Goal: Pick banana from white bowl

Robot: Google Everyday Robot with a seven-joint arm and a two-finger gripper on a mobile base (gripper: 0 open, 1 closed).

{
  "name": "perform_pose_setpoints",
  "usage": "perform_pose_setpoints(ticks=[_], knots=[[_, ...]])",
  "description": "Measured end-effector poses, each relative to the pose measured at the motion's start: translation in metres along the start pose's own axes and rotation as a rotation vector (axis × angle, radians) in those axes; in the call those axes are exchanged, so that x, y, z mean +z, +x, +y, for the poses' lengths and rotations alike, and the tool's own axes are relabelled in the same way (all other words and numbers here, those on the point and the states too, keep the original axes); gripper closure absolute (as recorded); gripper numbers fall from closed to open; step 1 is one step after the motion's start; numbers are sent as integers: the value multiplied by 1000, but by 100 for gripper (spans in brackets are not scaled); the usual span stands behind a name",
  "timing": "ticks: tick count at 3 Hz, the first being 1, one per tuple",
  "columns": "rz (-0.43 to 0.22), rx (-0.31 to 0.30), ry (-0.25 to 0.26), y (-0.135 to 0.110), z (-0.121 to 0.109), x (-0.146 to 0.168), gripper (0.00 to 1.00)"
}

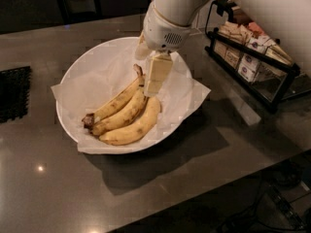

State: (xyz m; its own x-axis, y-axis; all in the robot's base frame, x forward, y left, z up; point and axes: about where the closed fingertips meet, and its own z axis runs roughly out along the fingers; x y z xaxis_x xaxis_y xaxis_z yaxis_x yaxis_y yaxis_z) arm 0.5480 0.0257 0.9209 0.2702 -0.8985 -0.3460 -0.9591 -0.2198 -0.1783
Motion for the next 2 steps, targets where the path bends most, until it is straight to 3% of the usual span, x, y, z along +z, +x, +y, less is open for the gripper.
perform_pose_setpoints(ticks=[2], knots=[[-8,12,-68,4,17,28,31]])
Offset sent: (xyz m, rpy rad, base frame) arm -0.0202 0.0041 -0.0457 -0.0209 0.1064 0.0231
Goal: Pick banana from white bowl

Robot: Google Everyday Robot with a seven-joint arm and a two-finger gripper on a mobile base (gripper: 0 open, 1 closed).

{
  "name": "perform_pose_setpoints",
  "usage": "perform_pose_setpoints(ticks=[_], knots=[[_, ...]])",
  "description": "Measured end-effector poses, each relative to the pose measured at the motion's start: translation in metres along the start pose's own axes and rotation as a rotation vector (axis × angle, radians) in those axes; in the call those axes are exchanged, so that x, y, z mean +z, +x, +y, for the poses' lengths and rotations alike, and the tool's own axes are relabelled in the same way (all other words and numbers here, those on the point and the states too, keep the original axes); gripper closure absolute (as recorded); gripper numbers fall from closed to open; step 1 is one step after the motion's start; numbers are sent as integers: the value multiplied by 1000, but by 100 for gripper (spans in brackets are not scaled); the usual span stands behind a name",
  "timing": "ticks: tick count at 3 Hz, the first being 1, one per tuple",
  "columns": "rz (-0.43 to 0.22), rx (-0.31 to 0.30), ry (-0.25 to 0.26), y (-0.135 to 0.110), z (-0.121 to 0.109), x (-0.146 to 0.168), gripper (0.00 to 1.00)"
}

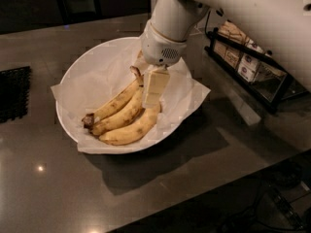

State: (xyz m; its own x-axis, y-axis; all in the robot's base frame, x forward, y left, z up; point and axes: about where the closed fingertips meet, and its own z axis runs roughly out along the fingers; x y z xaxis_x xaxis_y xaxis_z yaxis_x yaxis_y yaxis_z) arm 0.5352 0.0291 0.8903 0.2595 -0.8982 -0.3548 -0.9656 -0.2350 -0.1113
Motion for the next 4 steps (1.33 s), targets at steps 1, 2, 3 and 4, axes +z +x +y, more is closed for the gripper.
perform_pose_setpoints(ticks=[1,2,3,4], knots=[[0,-2,-2,-1,0,1,50],[2,-10,-3,-5,0,2,73],[4,-14,2,-7,0,1,96],[7,-36,29,-11,3,-11,100]])
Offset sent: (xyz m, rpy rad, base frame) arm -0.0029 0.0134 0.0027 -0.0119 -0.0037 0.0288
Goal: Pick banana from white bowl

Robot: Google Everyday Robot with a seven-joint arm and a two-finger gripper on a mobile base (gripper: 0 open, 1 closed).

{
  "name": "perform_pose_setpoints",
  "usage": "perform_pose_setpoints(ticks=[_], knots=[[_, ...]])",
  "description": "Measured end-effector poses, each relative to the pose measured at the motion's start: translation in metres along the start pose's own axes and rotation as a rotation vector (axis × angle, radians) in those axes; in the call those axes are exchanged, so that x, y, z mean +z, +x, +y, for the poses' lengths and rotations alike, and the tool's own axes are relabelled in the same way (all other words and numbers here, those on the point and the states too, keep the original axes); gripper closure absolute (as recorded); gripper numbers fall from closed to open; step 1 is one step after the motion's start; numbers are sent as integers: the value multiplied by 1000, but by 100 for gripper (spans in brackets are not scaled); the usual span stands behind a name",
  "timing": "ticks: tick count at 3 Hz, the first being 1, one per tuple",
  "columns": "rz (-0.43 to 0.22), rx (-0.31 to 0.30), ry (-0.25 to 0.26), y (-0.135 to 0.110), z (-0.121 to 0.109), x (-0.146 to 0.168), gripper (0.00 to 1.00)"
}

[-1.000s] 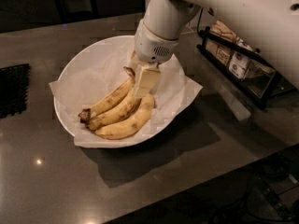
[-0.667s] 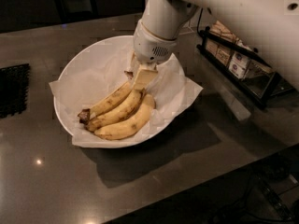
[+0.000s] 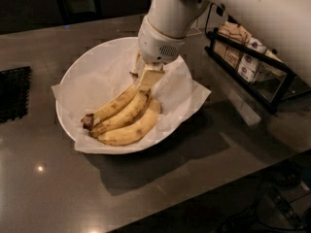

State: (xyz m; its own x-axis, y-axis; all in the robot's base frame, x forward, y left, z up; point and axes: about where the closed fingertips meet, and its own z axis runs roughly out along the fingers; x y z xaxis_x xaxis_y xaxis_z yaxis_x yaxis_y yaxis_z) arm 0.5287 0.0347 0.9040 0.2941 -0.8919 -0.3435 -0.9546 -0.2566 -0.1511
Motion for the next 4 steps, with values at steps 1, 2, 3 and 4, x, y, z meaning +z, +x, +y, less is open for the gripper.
perform_pose_setpoints(ticks=[1,2,3,4], knots=[[-3,-49,52,-12,9,-28,100],[-8,-105,113,-29,21,-63,100],[-18,-158,180,-47,35,-100,100],[-21,-209,258,-71,49,-139,100]])
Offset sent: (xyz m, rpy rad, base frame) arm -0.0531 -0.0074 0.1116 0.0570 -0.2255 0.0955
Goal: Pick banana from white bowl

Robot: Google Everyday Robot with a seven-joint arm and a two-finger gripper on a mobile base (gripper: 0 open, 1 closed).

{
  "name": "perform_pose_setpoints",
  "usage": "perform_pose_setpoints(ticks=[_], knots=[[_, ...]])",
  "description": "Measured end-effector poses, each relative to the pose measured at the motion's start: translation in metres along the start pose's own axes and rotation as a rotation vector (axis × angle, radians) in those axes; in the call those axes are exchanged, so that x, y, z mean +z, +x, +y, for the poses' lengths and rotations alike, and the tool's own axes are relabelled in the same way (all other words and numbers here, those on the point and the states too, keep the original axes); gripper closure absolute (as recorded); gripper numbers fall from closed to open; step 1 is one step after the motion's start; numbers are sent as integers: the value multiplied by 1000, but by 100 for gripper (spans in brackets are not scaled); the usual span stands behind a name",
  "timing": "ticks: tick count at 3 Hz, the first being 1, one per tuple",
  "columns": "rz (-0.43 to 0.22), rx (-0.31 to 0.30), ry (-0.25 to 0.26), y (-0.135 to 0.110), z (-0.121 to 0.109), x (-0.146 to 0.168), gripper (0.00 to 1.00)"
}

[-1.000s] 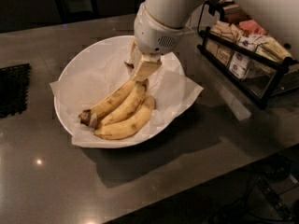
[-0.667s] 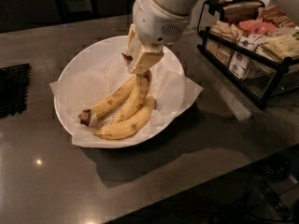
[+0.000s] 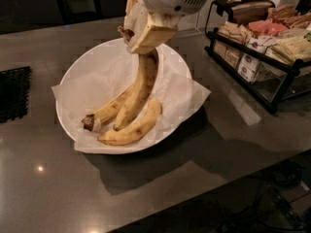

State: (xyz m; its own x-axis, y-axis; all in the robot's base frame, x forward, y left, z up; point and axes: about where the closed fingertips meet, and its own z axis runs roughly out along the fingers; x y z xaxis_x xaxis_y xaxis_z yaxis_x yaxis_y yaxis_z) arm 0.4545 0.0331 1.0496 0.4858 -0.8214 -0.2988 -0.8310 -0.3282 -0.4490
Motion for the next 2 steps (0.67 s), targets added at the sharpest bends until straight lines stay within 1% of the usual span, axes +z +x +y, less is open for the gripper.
perform_pose_setpoints(ticks=[1,2], knots=[[-20,-41,97,-25,1,-45,100],[-38,-69,152,-42,6,-72,100]])
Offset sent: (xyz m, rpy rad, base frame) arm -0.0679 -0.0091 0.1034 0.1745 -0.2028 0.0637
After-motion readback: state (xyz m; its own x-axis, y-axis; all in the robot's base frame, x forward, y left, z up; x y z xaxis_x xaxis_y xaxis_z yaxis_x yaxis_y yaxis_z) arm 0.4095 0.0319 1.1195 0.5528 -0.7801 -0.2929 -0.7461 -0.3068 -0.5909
